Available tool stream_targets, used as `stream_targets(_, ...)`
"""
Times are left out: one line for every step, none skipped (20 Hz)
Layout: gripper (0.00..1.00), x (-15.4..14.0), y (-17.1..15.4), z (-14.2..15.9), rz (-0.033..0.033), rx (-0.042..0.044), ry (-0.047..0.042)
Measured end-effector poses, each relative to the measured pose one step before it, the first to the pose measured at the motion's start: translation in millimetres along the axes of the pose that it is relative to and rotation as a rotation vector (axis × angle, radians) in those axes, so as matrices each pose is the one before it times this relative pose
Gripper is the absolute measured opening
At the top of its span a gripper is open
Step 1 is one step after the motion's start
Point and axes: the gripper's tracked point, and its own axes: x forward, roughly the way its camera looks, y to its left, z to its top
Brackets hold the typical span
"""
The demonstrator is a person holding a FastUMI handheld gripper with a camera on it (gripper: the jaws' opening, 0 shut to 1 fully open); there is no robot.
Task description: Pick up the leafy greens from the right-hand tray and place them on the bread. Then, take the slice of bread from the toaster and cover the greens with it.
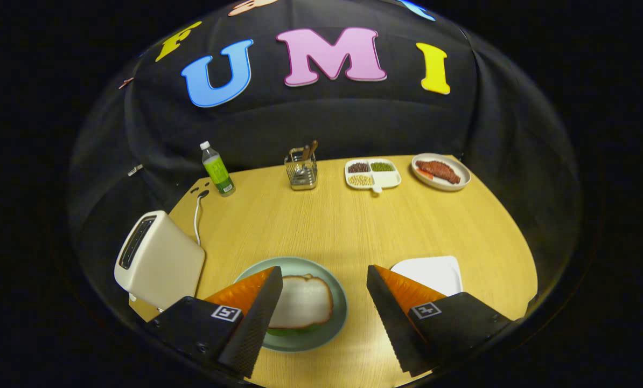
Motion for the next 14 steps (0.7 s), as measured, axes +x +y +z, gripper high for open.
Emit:
stream_targets(1.0, -11.22, -3.24, 15.21, -0.00786, -0.017, -0.04198)
stream_targets(1.0, -10.36, -3.68, 15.93, -0.00925, -0.01717, -0.04403)
stream_targets(0.99, -11.1, -3.81, 17.39, -0.00968, -0.01549, -0.04262)
stream_targets(0.99, -9.97, -4.25, 15.86, -0.00997, -0.01483, -0.04067)
stream_targets(0.99, -11.13, -4.88, 16.29, -0.01037, -0.01462, -0.04135)
stream_targets(0.99, -9.37, -4.86, 14.54, -0.0126, -0.01211, -0.04059)
stream_targets(0.99, -8.44, -6.85, 17.37, -0.01135, -0.01011, -0.04323)
stream_targets(0.99, -7.66, -5.32, 15.31, -0.00782, -0.00161, -0.03785)
stream_targets(0.99, -6.16, -3.26, 11.53, -0.00224, 0.00078, -0.02458)
stream_targets(0.99, -5.31, -4.47, 8.83, -0.0002, -0.00214, -0.01607)
stream_targets(0.99, 1.38, -2.77, 4.29, -0.001, -0.00199, -0.01555)
stream_targets(1.0, -1.91, -6.83, 8.61, -0.00215, 0.00129, -0.01207)
stream_targets(1.0, -3.99, -5.76, 6.91, 0.00196, 0.00301, -0.01115)
stream_targets(1.0, -2.66, -5.73, 5.93, 0.004, 0.00816, -0.0098)
